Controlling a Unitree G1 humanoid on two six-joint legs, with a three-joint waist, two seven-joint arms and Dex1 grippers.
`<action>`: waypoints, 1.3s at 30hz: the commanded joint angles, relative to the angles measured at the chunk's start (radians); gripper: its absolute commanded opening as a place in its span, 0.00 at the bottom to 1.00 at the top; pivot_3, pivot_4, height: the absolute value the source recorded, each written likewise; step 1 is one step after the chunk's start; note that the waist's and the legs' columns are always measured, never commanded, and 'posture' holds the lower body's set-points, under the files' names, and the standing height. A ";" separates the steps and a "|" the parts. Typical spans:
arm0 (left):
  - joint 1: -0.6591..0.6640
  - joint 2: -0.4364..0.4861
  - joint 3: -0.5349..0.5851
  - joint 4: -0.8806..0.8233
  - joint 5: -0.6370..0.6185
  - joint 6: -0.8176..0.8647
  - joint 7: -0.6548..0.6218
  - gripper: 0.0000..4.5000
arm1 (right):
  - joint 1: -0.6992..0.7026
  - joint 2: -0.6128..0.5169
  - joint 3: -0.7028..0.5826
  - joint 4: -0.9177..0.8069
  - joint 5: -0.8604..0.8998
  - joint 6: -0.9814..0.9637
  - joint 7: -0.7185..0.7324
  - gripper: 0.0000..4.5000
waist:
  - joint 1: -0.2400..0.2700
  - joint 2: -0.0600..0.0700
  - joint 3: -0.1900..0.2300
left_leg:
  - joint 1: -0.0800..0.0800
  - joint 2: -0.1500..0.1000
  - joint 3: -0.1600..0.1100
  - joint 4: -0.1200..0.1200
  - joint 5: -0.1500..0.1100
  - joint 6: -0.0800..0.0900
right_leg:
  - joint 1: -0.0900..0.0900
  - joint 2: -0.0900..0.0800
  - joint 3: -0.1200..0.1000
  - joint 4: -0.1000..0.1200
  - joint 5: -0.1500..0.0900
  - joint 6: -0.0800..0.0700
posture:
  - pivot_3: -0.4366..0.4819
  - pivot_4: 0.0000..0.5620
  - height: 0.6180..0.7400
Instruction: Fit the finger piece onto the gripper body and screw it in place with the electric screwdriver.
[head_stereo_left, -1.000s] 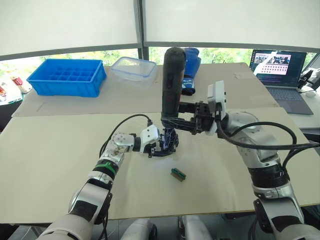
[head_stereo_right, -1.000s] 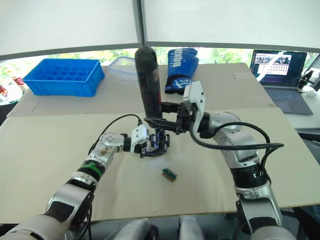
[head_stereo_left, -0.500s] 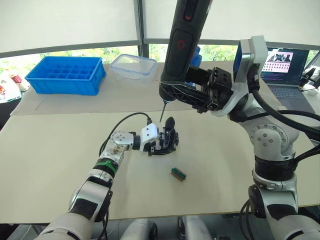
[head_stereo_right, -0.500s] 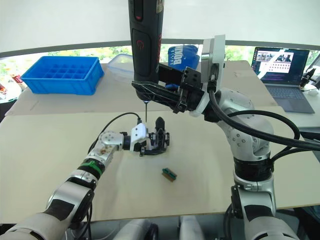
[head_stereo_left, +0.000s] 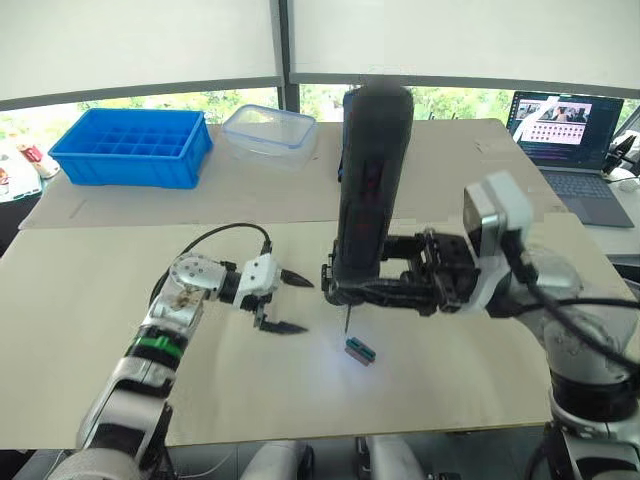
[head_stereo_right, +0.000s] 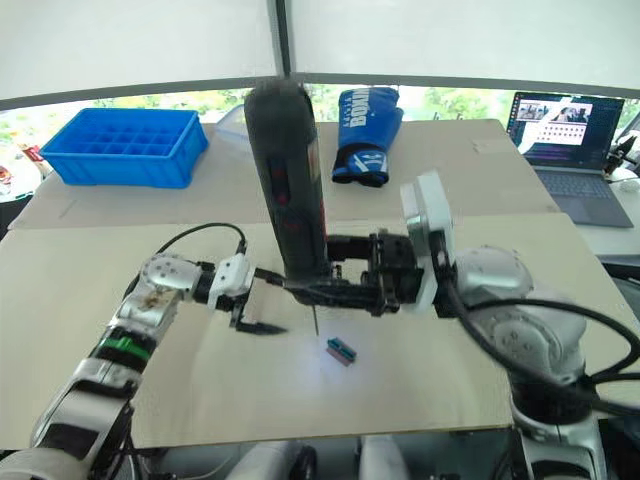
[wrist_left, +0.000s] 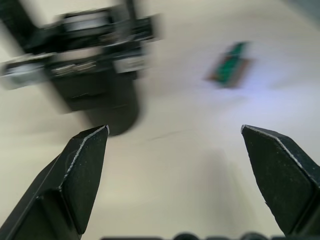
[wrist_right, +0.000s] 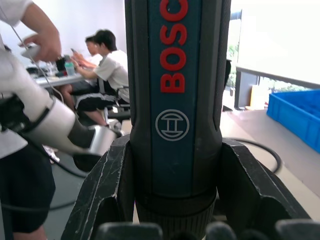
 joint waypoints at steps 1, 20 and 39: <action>0.064 -0.018 -0.046 -0.159 -0.030 0.037 0.003 1.00 | 0.057 0.014 -0.028 -0.058 -0.060 -0.097 -0.022 0.42 | 0.004 0.000 0.000 | 0.001 0.000 0.000 0.000 0.000 0.000 | 0.001 0.000 0.000 0.000 0.000 0.000 | 0.48 0.27 1.00; 0.066 -0.132 -0.113 -0.057 0.053 -0.085 0.137 1.00 | 0.262 0.062 0.025 -0.079 -0.229 -0.248 -0.060 0.42 | 0.011 0.000 0.001 | 0.011 0.001 0.000 -0.003 0.001 -0.002 | 0.012 0.001 0.000 -0.010 0.000 0.000 | 0.48 0.27 1.00; 0.048 -0.149 -0.119 -0.007 0.061 -0.120 0.148 1.00 | 0.280 0.062 0.044 -0.049 -0.275 -0.284 -0.038 0.42 | 0.010 0.000 0.001 | 0.013 0.001 0.000 -0.003 0.001 -0.002 | 0.013 0.002 0.000 -0.011 0.000 0.000 | 0.48 0.27 1.00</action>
